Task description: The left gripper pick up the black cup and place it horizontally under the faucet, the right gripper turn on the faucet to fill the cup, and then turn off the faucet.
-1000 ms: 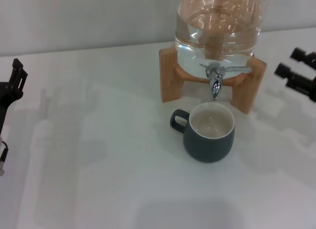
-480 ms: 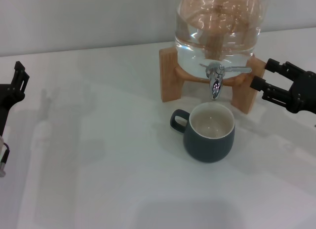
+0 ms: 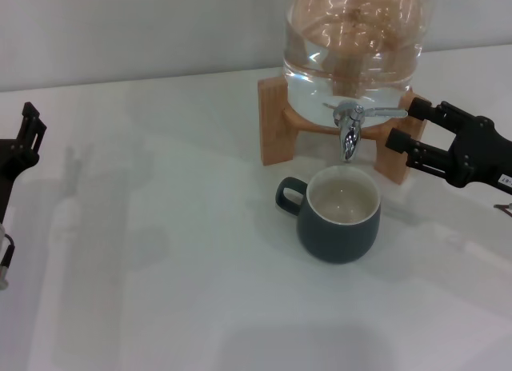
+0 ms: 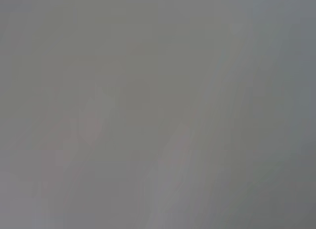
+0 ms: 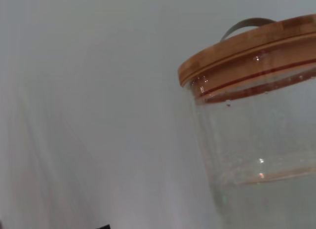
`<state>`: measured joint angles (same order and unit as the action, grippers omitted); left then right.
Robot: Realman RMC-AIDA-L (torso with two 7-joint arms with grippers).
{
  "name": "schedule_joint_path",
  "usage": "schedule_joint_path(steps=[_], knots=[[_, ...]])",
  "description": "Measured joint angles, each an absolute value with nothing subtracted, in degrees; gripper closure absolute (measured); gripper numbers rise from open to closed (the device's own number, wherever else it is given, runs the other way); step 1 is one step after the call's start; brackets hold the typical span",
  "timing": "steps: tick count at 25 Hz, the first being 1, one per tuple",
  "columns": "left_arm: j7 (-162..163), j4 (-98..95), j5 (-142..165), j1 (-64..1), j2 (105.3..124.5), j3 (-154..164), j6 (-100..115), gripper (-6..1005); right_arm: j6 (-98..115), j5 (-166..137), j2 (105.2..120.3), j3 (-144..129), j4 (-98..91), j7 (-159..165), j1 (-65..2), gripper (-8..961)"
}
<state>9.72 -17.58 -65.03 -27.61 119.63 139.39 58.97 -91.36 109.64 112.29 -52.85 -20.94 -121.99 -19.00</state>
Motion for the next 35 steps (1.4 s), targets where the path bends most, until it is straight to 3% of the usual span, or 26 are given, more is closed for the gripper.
schedule_joint_path(steps=[35], knots=[[10.4, -17.31, -65.04, -27.34, 119.62, 139.39, 58.44, 259, -90.91, 108.34, 112.76, -52.12, -20.92, -122.43, -18.46, 141]])
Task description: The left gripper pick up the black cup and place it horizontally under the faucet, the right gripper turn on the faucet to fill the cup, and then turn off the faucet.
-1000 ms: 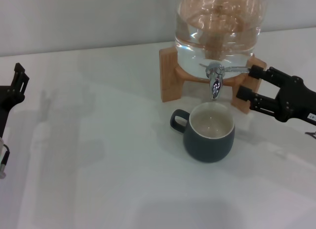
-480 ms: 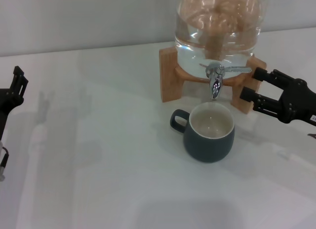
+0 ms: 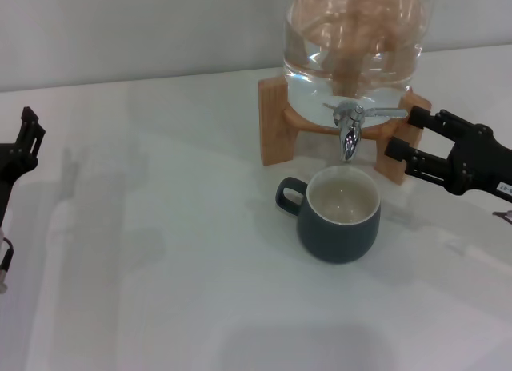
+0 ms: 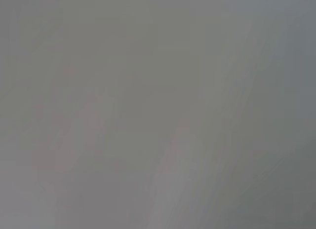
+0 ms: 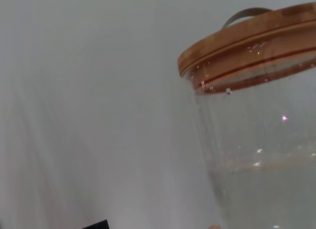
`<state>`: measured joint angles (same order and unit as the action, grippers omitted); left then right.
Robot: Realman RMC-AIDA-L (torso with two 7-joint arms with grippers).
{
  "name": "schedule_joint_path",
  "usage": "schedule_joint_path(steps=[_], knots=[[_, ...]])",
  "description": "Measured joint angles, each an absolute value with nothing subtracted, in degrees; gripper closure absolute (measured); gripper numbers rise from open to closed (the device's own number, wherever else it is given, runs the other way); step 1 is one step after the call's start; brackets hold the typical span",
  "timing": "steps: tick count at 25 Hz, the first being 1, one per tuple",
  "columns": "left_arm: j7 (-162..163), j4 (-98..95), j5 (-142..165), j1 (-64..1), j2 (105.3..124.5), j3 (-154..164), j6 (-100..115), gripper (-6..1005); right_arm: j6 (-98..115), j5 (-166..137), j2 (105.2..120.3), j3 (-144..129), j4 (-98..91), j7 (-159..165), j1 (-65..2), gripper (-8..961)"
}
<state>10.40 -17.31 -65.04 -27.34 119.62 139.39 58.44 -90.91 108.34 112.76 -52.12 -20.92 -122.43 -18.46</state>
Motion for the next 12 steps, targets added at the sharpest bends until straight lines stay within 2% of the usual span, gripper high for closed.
schedule_joint_path(steps=[12], knots=[[10.37, -17.31, -65.04, -27.07, 119.7, 139.4, 58.56, 259, -90.73, 108.08, 113.09, -52.58, -21.59, -122.6, -19.38, 142]])
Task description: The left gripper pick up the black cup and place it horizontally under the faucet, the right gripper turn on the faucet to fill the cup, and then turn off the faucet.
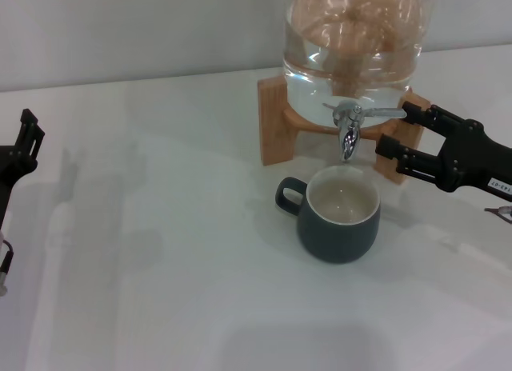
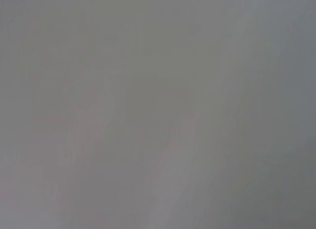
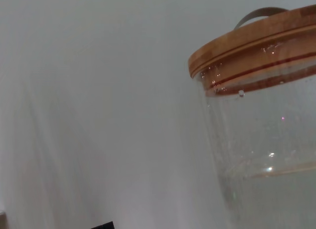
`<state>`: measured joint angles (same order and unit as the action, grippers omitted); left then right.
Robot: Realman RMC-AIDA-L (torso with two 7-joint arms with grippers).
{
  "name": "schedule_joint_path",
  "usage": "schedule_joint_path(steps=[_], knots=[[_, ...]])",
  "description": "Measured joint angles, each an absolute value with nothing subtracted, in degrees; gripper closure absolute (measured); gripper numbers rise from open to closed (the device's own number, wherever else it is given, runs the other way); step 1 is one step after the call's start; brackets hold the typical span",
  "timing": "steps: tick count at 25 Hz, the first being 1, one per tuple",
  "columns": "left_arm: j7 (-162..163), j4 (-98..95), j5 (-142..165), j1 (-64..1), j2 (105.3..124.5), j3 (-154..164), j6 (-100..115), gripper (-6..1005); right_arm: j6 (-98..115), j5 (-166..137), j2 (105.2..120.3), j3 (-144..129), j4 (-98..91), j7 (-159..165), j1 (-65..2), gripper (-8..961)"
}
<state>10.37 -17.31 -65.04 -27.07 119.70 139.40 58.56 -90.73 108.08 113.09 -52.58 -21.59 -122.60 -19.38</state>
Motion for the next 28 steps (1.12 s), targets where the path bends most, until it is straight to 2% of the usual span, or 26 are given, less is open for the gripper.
schedule_joint_path(steps=[28], knots=[[10.37, -17.31, -65.75, -27.15, 119.71, 139.34, 58.35, 259, -92.86, 107.15, 113.99, -53.36, -21.56, -124.11, -18.66, 142]])
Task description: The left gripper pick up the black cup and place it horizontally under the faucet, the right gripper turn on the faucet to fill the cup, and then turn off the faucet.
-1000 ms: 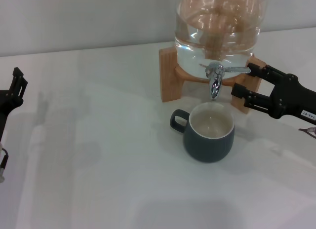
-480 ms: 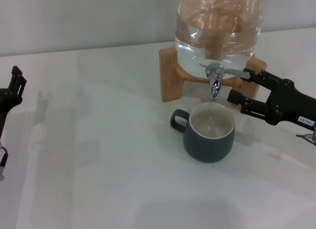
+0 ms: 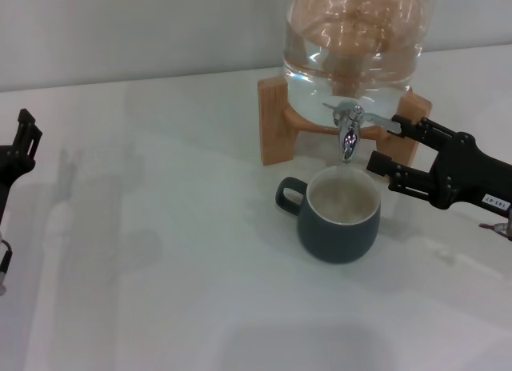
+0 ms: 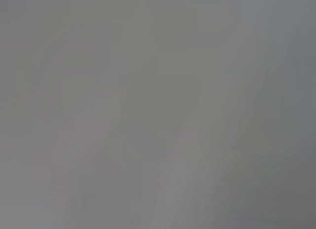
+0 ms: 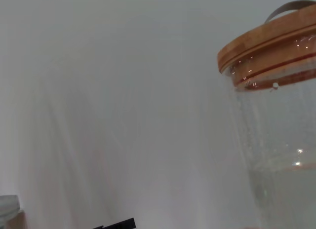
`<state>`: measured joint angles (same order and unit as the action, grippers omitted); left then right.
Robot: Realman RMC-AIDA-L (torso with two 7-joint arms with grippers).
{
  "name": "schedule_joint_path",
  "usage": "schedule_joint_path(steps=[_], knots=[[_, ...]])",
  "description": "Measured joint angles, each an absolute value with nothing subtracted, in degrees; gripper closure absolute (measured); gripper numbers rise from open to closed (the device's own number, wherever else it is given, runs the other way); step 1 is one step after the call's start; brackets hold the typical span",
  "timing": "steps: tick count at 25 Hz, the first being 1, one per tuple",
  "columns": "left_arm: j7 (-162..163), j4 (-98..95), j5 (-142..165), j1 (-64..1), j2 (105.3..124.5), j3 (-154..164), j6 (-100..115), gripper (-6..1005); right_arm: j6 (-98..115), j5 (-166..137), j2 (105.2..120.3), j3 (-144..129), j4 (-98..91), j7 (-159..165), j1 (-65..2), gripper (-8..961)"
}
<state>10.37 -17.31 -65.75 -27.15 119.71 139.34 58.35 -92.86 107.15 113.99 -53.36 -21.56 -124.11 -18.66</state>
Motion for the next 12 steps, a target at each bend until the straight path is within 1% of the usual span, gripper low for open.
schedule_joint_path(steps=[12], knots=[[10.37, -17.31, -65.74, -27.16, 119.64, 139.3, 58.35, 259, -92.86, 106.61, 114.37, -53.44, -21.63, -124.1, -18.77, 143]])
